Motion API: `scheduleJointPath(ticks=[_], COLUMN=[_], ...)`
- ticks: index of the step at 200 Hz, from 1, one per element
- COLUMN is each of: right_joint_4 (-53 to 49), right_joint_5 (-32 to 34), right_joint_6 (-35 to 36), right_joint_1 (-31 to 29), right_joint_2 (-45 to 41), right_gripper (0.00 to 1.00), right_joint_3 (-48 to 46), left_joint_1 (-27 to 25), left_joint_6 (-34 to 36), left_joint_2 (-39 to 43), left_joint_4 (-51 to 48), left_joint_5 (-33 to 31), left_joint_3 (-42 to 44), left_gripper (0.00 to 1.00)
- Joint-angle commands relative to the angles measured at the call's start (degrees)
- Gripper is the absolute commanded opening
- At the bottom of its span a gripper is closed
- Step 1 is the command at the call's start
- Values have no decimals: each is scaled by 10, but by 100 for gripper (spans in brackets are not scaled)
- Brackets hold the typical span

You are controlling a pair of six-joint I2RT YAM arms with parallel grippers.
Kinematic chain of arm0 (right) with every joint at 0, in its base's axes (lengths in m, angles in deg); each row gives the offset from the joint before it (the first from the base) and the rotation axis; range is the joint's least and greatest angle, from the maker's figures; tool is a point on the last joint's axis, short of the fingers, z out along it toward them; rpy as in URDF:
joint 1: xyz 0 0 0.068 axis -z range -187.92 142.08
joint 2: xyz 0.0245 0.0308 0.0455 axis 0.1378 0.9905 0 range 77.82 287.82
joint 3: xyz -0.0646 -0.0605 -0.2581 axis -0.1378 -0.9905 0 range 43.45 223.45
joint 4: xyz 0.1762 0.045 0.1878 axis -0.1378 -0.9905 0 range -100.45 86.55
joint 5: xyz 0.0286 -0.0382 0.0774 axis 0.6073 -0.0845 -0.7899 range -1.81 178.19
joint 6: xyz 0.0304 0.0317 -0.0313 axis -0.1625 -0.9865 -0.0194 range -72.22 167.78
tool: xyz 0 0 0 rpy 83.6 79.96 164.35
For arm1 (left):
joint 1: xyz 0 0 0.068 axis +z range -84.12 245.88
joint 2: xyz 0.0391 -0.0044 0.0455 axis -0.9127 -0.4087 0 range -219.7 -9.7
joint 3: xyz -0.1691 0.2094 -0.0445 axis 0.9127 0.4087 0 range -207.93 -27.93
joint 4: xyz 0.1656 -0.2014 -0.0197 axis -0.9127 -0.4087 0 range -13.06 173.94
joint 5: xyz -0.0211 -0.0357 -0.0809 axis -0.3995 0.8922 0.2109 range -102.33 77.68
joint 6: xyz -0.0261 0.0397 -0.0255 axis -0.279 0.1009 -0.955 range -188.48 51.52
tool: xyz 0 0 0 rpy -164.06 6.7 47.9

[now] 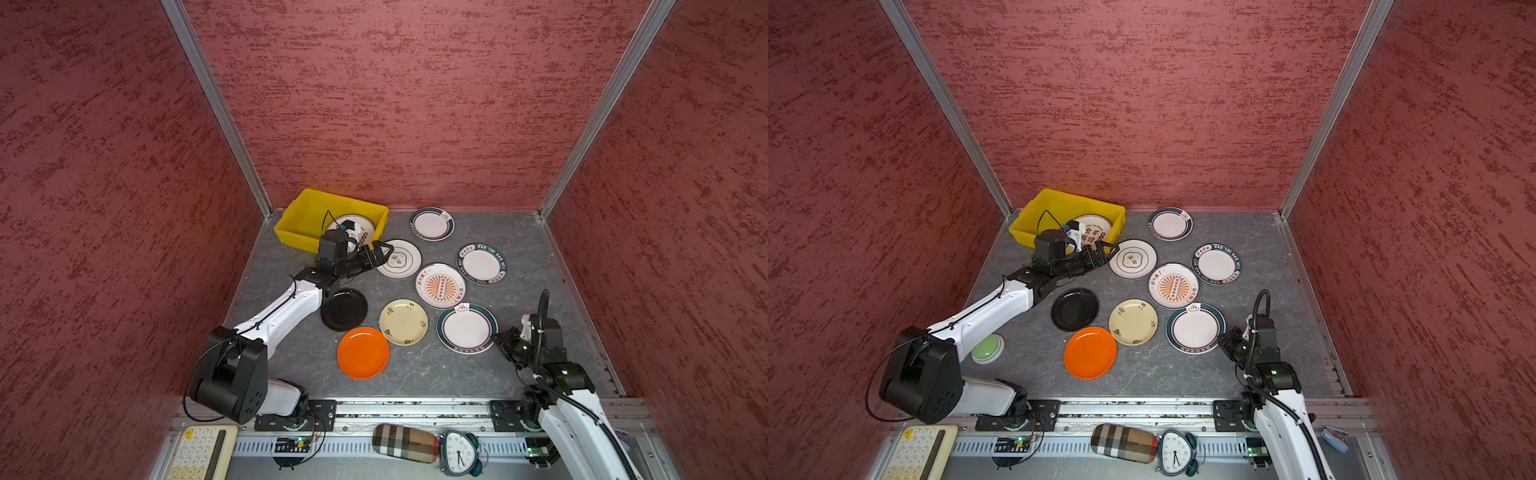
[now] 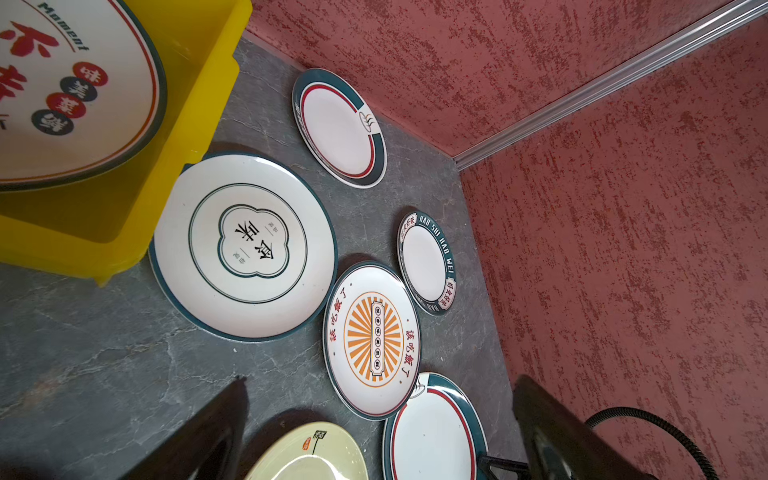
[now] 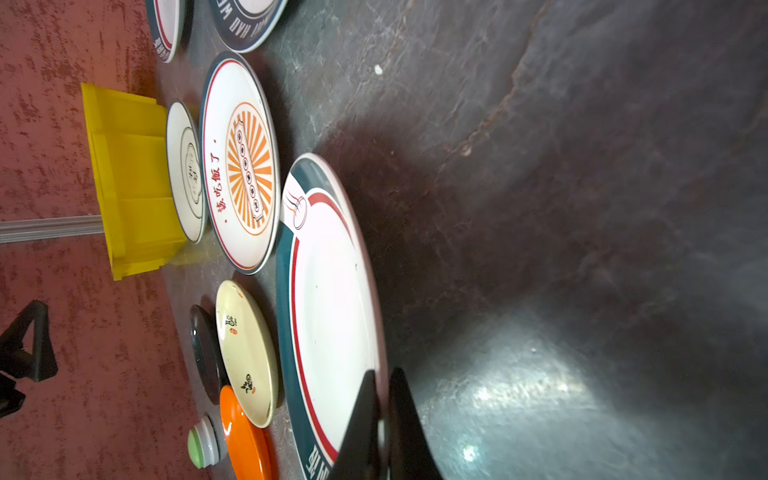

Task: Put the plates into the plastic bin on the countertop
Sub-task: 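Grip the green-rimmed plate's near edge with the right gripper and tilt it upright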

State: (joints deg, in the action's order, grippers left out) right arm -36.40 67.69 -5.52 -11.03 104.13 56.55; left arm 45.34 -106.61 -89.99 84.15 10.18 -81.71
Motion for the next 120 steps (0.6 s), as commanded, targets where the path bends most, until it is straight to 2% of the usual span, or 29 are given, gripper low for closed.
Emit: scheduleJointPath(ticks=[1, 33, 61, 82, 120], right_joint_4=[69, 46, 57, 20, -56], right_joint_5=[-20, -8, -40, -40, -2], right_joint_6=[-44, -35, -57, -54, -29], right_joint_1=[3, 3, 3, 3, 3], right_joint_2=[-1, 4, 4, 6, 3], right_gripper=[0, 0, 0, 0, 0], right_joint_3=[15, 45, 52, 74, 135], left_joint_1=[-2, -1, -1, 0, 6], left_joint_6=[-5, -4, -1, -1, -1], left_joint_2=[1, 1, 6, 11, 13], left_joint_4=[23, 18, 4, 5, 4], left_joint_5=[1, 0, -15, -20, -22], left_joint_3=[8, 6, 1, 5, 10], left_gripper=[100, 100, 99, 99, 99])
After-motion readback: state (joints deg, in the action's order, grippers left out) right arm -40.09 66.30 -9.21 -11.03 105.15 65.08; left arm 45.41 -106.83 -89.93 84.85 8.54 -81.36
